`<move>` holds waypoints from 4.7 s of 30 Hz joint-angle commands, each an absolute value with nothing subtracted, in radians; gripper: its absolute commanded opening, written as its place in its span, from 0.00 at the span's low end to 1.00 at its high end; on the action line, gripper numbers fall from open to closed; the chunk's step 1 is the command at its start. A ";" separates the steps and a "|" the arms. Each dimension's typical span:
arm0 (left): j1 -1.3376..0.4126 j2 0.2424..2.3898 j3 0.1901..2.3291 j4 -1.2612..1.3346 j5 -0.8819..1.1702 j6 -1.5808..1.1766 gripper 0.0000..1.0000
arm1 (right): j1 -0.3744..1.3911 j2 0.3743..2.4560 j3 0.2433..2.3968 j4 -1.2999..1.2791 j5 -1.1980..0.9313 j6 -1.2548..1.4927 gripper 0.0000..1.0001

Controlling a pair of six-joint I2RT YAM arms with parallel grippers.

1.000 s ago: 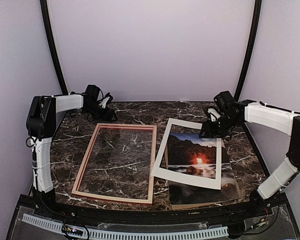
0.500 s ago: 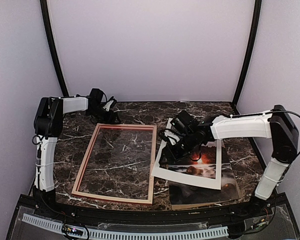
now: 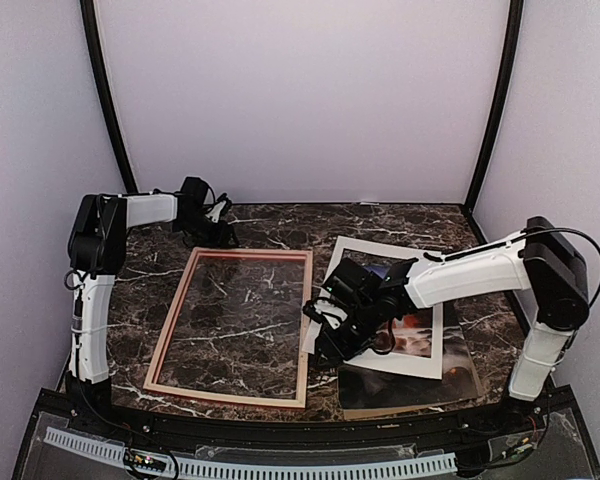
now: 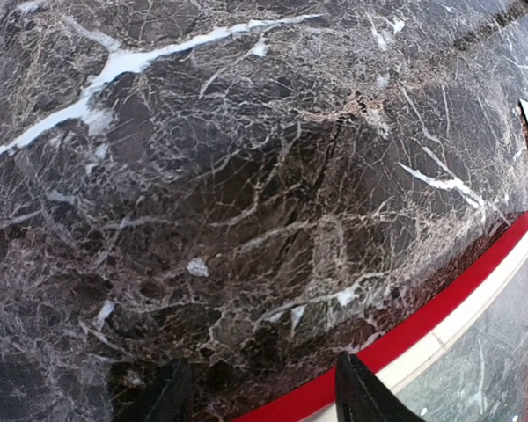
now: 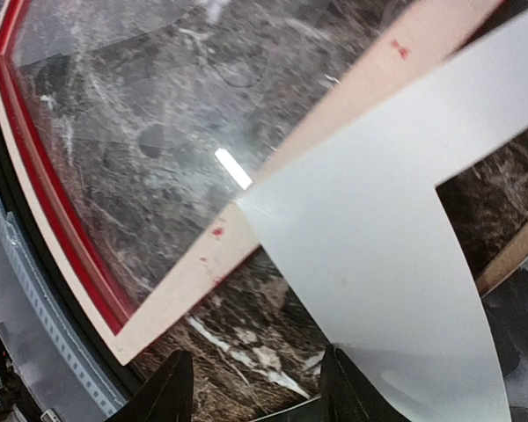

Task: Put the photo into the frame
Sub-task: Move the mat board to the center of the board, then hold the frame body at the center of the board, then pick up the glass panel from the frame body.

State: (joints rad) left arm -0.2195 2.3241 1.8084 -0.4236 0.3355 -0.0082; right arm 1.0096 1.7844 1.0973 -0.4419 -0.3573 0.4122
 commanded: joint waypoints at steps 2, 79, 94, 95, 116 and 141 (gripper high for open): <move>-0.218 2.287 1.740 -0.514 0.244 -0.041 0.56 | 0.991 1.810 1.046 -0.446 -0.301 0.443 0.49; -0.219 2.058 1.555 -0.628 0.318 0.248 0.75 | 0.826 1.939 1.297 -0.583 -0.081 0.222 0.08; -0.160 2.077 1.529 -0.589 0.389 0.273 0.75 | 0.825 1.952 1.289 -0.564 -0.109 0.222 0.08; -0.160 2.081 1.528 -0.590 0.394 0.273 0.75 | 0.825 1.954 1.289 -0.561 -0.112 0.222 0.08; -0.119 2.134 1.547 -0.597 0.463 0.250 0.38 | 0.825 1.954 1.266 -0.544 -0.118 0.228 0.06; -0.028 2.184 1.661 -0.644 0.592 0.146 0.42 | 0.826 1.936 1.219 -0.511 -0.133 0.260 0.04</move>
